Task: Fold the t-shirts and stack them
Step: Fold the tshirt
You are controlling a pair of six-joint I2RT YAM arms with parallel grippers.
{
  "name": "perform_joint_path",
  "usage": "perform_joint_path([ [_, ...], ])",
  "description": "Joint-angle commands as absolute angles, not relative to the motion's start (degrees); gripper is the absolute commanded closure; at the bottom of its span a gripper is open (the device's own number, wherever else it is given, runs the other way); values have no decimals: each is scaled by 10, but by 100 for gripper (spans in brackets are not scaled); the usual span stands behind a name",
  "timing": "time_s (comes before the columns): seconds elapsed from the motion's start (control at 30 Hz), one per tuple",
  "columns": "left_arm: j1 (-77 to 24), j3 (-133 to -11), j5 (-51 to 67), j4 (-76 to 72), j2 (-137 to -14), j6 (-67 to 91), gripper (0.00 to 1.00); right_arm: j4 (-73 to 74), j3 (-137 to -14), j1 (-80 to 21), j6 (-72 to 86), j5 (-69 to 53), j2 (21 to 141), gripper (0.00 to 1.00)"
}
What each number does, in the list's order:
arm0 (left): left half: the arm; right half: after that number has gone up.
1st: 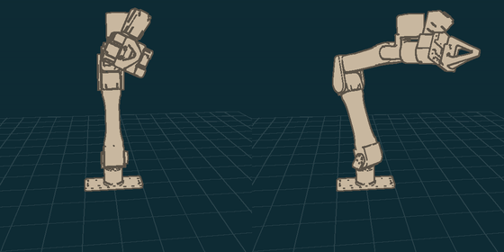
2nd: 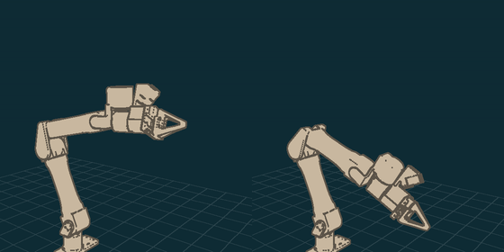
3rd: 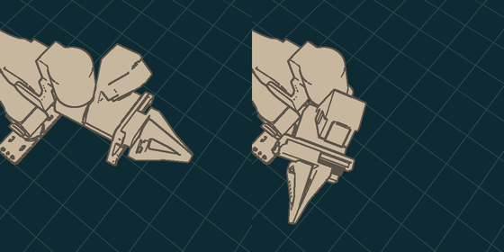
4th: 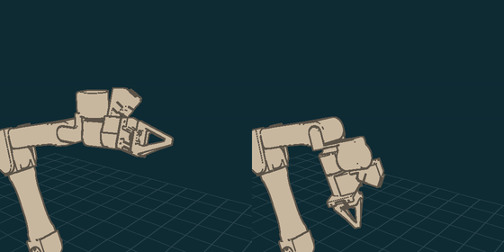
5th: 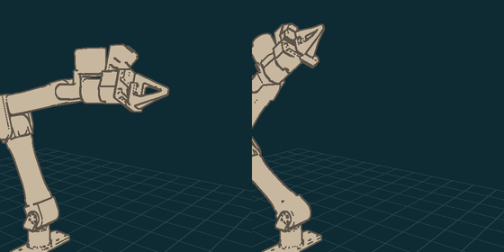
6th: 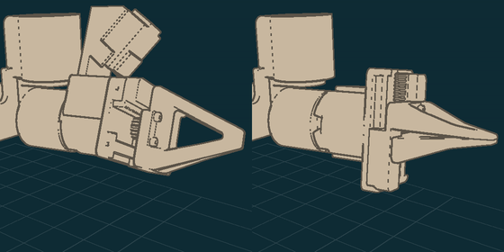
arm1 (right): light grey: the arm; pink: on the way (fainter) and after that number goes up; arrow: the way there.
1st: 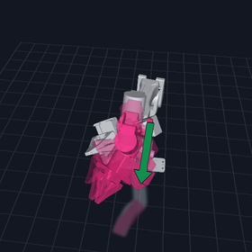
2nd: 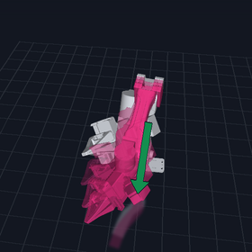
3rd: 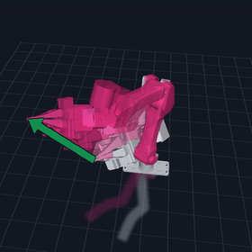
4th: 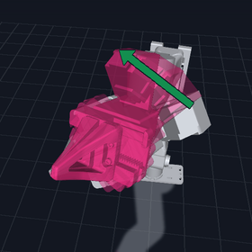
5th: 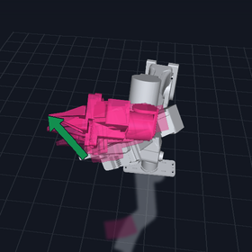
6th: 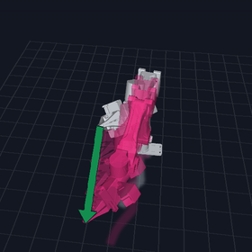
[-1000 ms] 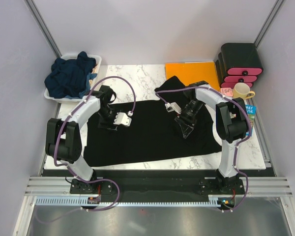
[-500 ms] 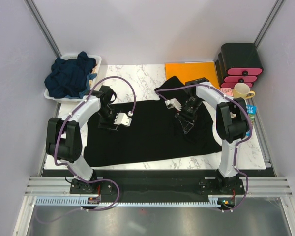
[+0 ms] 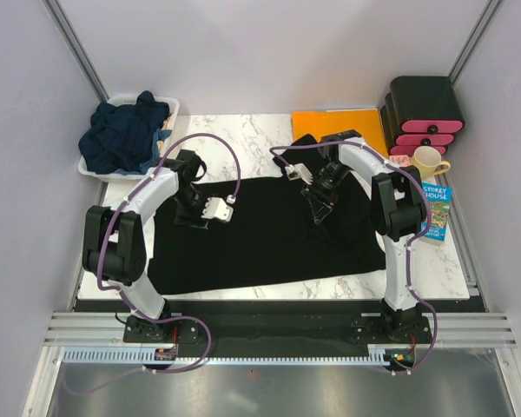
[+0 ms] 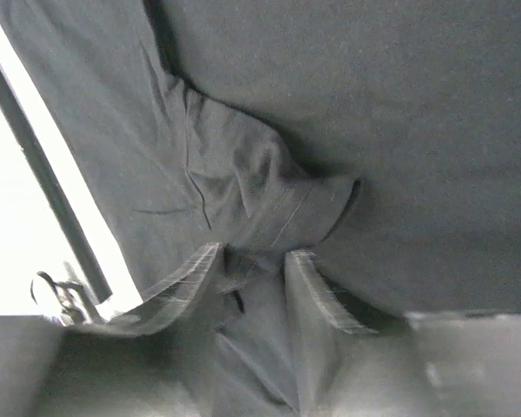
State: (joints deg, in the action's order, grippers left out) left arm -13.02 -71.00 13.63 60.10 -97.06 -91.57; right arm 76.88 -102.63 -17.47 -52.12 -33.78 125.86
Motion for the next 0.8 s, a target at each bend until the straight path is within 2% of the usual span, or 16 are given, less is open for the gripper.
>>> perform_joint_path([
  [0.0,-134,-733,146,602,-979,-926,29,800,-1049,-177,-529,-374,1273,69],
  [0.03,-134,-735,145,602,-981,-926,29,801,-1048,-178,-529,-374,1274,77],
  [0.07,-134,-735,146,602,-981,-927,29,801,-1048,-178,-531,-374,1273,93],
  [0.1,-134,-736,146,602,-983,-928,29,801,-1049,-178,-531,-369,1272,100],
  [0.4,-140,-744,150,604,-994,-933,29,795,-1100,-211,-547,-309,1239,100],
  [0.7,-142,-758,146,603,-1003,-933,29,753,-1086,-278,-592,-167,1244,100],
  [0.77,-142,-756,145,603,-1002,-932,29,730,-1066,-283,-591,-123,1239,89],
])
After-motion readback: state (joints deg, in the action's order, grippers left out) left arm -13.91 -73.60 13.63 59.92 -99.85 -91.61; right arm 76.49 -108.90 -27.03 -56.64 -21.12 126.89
